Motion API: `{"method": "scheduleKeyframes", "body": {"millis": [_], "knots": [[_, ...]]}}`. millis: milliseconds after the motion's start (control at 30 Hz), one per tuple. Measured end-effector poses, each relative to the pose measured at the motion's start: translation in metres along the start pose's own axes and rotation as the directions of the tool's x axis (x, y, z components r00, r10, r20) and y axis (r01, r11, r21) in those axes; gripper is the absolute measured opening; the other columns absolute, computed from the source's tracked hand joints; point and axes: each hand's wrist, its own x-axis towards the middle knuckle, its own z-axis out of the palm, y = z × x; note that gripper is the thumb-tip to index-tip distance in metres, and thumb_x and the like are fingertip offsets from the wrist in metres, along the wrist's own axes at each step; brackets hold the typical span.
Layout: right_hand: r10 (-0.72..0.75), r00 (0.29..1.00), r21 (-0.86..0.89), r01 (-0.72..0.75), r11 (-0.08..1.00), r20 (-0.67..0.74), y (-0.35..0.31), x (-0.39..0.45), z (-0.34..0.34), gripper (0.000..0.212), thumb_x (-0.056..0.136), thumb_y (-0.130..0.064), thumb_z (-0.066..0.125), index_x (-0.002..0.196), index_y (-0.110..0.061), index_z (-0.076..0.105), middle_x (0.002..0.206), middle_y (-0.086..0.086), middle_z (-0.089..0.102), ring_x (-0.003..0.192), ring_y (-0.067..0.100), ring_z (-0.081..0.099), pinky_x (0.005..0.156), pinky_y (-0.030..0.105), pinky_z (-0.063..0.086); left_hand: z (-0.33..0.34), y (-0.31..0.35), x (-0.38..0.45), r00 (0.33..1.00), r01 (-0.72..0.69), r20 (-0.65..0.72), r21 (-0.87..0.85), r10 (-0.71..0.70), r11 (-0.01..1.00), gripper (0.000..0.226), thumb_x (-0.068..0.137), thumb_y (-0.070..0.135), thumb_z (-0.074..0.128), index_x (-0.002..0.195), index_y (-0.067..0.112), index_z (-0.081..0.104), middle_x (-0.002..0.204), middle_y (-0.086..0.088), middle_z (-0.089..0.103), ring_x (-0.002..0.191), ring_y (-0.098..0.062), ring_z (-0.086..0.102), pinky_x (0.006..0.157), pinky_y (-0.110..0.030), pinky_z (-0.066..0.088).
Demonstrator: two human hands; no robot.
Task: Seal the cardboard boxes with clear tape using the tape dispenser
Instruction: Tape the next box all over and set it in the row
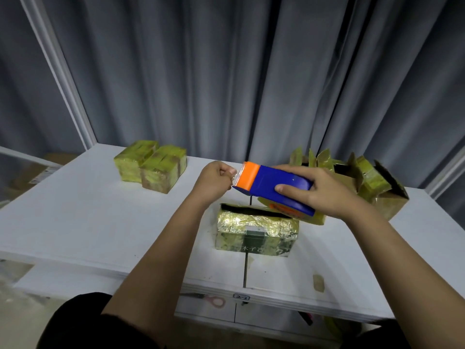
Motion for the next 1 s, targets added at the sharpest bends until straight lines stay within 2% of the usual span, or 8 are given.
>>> {"method": "scheduleKeyframes", "body": {"millis": [167,333,467,533,600,800,933,1000], "knots": [[0.037,0.999,-0.068,-0.036,0.997,0.026,-0.011,0.014,-0.014,0.049,0.080,-0.057,0.063,0.126,-0.042,0.056,0.111,-0.012,0.065,0.091,0.005,0.064,0.079,0.029,0.057,-0.003,-0.009,-0.007,0.997,-0.047,0.056,0.051,0.044,0.998,0.011,0.100,0.019,0.043,0.093,0.018,0.051,0.092,-0.001,0.056,0.082,-0.011,0.055,0.088,-0.034,0.048],[0.086,0.996,0.041,-0.084,0.996,-0.035,-0.006,0.029,-0.005,0.035,0.076,-0.053,0.071,0.102,-0.035,0.058,0.093,0.000,0.066,0.081,0.015,0.066,0.072,0.038,0.058,-0.005,-0.030,-0.014,0.984,0.057,0.170,-0.061,-0.046,0.997,0.009,0.097,0.010,0.046,0.103,0.015,0.049,0.101,0.002,0.053,0.100,-0.013,0.050,0.090,-0.027,0.039],[0.106,0.994,0.057,-0.108,0.993,0.031,-0.003,0.045,0.009,0.024,0.079,-0.049,0.071,0.090,-0.028,0.067,0.089,-0.005,0.070,0.082,0.013,0.067,0.076,0.039,0.057,-0.003,-0.048,-0.018,0.982,0.073,0.178,-0.040,-0.065,0.997,0.027,0.087,-0.007,0.050,0.105,0.012,0.046,0.090,0.003,0.050,0.089,-0.010,0.051,0.067,-0.011,0.044],[0.108,0.992,0.028,-0.110,0.994,0.065,-0.003,0.053,0.016,0.024,0.081,-0.047,0.070,0.091,-0.026,0.068,0.089,-0.006,0.069,0.082,0.013,0.067,0.074,0.036,0.056,-0.004,-0.056,-0.017,0.980,0.089,0.183,-0.025,-0.083,0.996,0.029,0.086,-0.009,0.050,0.105,0.011,0.046,0.088,0.003,0.050,0.085,-0.009,0.051,0.063,-0.007,0.043],[0.115,0.988,0.008,-0.116,0.993,0.099,-0.002,0.061,0.021,0.024,0.081,-0.048,0.069,0.090,-0.026,0.067,0.091,-0.005,0.069,0.083,0.014,0.067,0.073,0.035,0.056,-0.005,-0.061,-0.016,0.977,0.107,0.186,-0.007,-0.104,0.994,0.027,0.087,-0.009,0.048,0.106,0.010,0.045,0.087,0.003,0.049,0.082,-0.007,0.051,0.063,-0.007,0.043],[0.134,0.977,-0.035,-0.129,0.991,0.168,0.007,0.070,0.036,0.025,0.083,-0.046,0.068,0.092,-0.023,0.066,0.094,-0.005,0.067,0.082,0.012,0.066,0.066,0.026,0.054,-0.003,-0.078,-0.011,0.955,0.192,0.215,0.063,-0.202,0.979,0.023,0.092,0.003,0.049,0.111,0.015,0.045,0.108,-0.005,0.050,0.101,-0.014,0.051,0.079,-0.024,0.045],[0.114,0.984,-0.004,-0.115,0.993,0.138,0.017,0.068,0.049,0.023,0.084,-0.048,0.067,0.091,-0.026,0.071,0.088,-0.010,0.069,0.080,0.009,0.065,0.067,0.027,0.054,0.000,-0.087,-0.015,0.950,0.193,0.250,0.005,-0.188,0.981,0.036,0.085,-0.003,0.060,0.112,0.012,0.042,0.102,-0.001,0.052,0.088,-0.007,0.055,0.066,-0.013,0.048],[0.117,0.985,0.002,-0.118,0.993,0.123,0.014,0.069,0.043,0.023,0.084,-0.048,0.067,0.093,-0.028,0.072,0.089,-0.011,0.069,0.079,0.009,0.065,0.066,0.026,0.053,-0.003,-0.087,-0.013,0.946,0.195,0.270,-0.025,-0.181,0.980,0.034,0.085,-0.003,0.061,0.111,0.013,0.044,0.100,0.001,0.052,0.088,-0.006,0.055,0.069,-0.013,0.048]]}}
